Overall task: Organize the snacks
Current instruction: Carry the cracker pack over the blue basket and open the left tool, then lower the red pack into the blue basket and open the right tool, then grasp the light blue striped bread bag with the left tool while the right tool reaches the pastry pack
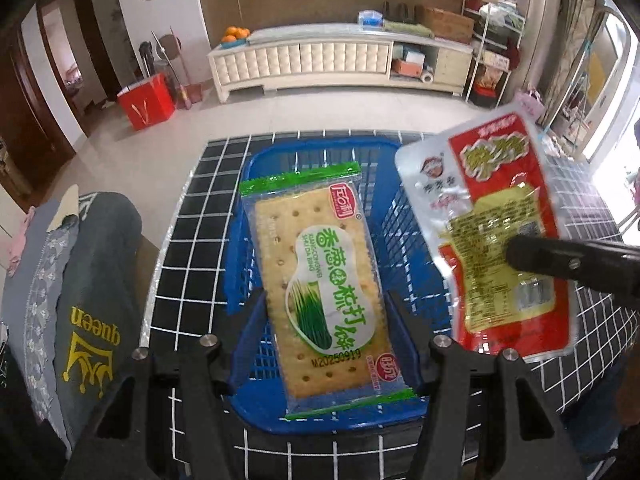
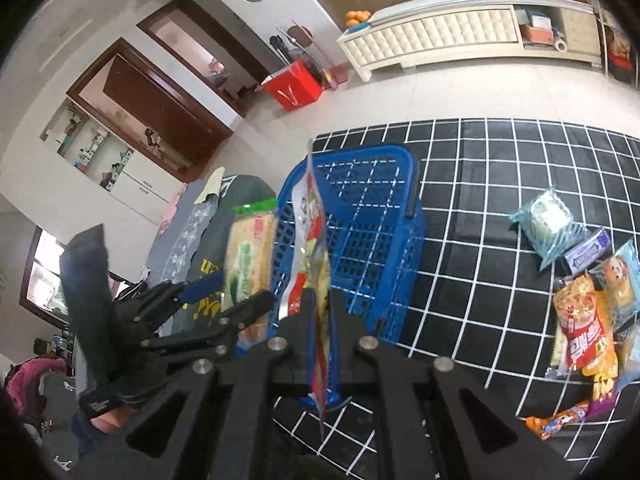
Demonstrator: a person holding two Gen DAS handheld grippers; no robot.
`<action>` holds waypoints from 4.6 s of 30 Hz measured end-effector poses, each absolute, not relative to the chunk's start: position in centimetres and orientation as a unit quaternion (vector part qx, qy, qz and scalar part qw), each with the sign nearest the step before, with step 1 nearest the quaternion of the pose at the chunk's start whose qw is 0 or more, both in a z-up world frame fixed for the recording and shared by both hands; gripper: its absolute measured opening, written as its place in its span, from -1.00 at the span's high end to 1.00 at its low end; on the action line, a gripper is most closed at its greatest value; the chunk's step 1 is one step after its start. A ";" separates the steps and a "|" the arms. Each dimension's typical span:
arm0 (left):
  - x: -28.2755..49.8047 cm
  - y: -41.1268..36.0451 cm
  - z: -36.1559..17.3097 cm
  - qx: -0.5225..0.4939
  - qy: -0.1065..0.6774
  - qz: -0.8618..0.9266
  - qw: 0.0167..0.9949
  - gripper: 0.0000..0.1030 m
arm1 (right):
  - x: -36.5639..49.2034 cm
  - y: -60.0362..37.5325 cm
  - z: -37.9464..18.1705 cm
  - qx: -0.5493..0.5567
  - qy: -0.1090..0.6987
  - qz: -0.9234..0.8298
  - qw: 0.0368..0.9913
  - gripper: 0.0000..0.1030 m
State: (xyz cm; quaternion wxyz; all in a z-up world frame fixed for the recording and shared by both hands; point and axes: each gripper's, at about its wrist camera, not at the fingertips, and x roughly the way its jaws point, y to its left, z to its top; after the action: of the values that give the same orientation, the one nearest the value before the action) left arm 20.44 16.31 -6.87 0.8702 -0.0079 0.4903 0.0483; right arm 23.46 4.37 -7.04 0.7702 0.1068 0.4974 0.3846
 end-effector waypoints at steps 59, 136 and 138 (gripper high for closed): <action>14.8 22.4 -7.9 -0.055 0.464 0.058 0.882 -0.45 | 21.6 13.5 -9.9 -0.076 0.555 0.300 0.772 -0.37; 44.0 -2.0 -19.4 -0.185 0.637 -0.003 0.748 -0.45 | 35.4 -14.3 -17.7 -0.060 0.574 0.197 0.792 -0.60; 44.5 -2.2 -19.8 -0.168 0.638 0.015 0.751 -0.48 | 35.2 -14.4 -17.9 -0.053 0.572 0.202 0.793 -0.60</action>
State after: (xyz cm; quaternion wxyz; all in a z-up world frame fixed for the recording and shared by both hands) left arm 44.54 -2.19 -19.80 0.7515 -0.1677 0.6380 0.0150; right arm 35.24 -14.39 -17.89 0.7933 -0.0534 0.5720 0.2018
